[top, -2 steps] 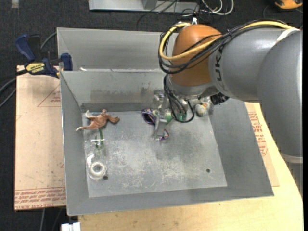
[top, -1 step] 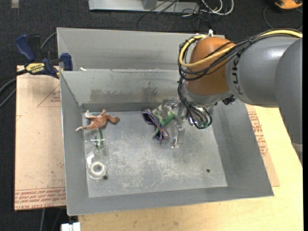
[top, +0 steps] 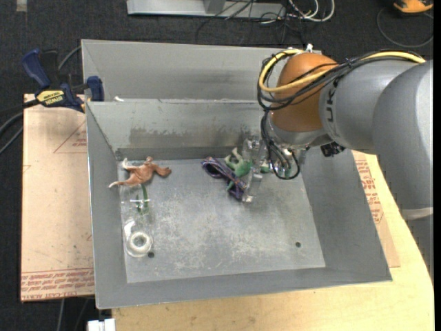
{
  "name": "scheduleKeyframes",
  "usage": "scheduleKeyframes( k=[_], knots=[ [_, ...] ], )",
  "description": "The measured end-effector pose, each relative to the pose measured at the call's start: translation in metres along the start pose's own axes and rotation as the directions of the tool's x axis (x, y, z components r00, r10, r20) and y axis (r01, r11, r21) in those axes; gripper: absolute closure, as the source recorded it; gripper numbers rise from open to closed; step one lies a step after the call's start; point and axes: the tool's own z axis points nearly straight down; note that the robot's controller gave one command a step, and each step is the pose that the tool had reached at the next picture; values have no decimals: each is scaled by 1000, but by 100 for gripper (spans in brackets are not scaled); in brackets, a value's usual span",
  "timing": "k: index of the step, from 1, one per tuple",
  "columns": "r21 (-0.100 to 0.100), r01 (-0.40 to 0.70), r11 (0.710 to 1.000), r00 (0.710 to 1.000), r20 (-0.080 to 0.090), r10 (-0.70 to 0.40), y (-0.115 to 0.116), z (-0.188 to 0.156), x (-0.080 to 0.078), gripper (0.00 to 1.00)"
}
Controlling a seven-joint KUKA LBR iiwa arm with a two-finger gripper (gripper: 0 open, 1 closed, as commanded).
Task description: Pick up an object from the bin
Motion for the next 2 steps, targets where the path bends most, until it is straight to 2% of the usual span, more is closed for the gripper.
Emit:
scheduleKeyframes(
  k=[1, 2],
  knots=[
    [3, 198, 980, 980, -6, -198, -20, 1, 1, 100],
    [3, 198, 980, 980, -6, -198, -20, 1, 1, 100]
  ],
)
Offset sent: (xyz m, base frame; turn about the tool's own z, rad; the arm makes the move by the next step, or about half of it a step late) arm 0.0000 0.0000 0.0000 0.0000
